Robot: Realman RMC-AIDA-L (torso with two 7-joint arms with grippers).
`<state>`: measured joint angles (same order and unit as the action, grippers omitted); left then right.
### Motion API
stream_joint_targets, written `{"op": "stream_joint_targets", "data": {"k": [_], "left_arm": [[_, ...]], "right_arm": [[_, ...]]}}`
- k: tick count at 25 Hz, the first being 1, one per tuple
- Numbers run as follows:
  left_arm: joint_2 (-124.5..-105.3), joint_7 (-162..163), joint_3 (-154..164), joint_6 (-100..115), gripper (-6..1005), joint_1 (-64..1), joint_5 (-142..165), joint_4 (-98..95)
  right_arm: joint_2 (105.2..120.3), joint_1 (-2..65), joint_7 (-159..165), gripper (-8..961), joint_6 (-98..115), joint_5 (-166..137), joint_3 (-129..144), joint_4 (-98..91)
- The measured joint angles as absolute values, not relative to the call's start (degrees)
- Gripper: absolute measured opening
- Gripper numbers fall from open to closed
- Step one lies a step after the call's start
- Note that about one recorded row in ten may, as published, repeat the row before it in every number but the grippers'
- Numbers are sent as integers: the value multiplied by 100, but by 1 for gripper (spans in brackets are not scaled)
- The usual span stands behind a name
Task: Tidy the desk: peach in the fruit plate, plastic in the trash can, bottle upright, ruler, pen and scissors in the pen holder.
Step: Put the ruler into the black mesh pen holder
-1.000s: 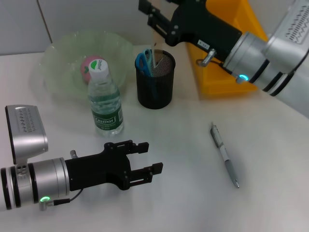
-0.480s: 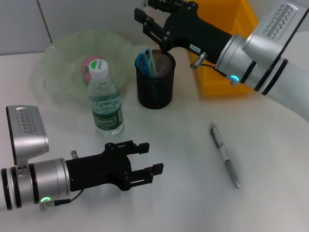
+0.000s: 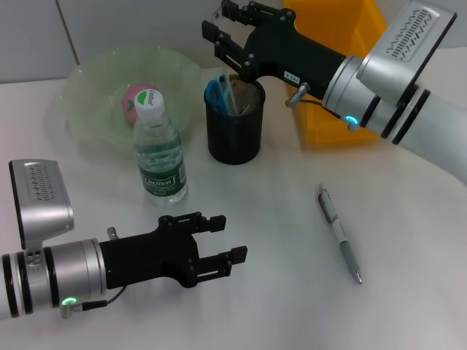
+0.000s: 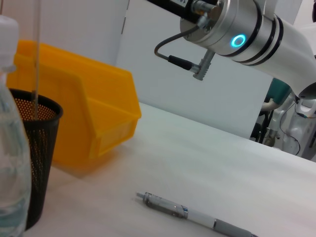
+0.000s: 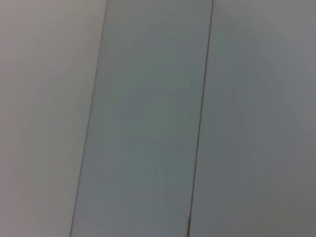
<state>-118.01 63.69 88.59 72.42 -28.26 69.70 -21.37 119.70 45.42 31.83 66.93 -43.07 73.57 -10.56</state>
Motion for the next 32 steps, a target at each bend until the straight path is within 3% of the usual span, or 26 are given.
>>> {"op": "stream_joint_targets", "data": {"k": [18,32], "left_arm": [[-11812,6354,8859,7236,671,-2828,6970,-2136],[-11821,6345,8859,7233,670,-2797,6970,-2145]], "right_arm": [[11970,4536,3196,398,6428,-4284,7356,-1062],[11965,4406,3232,606,6583,-4283,7360,-1154]]}}
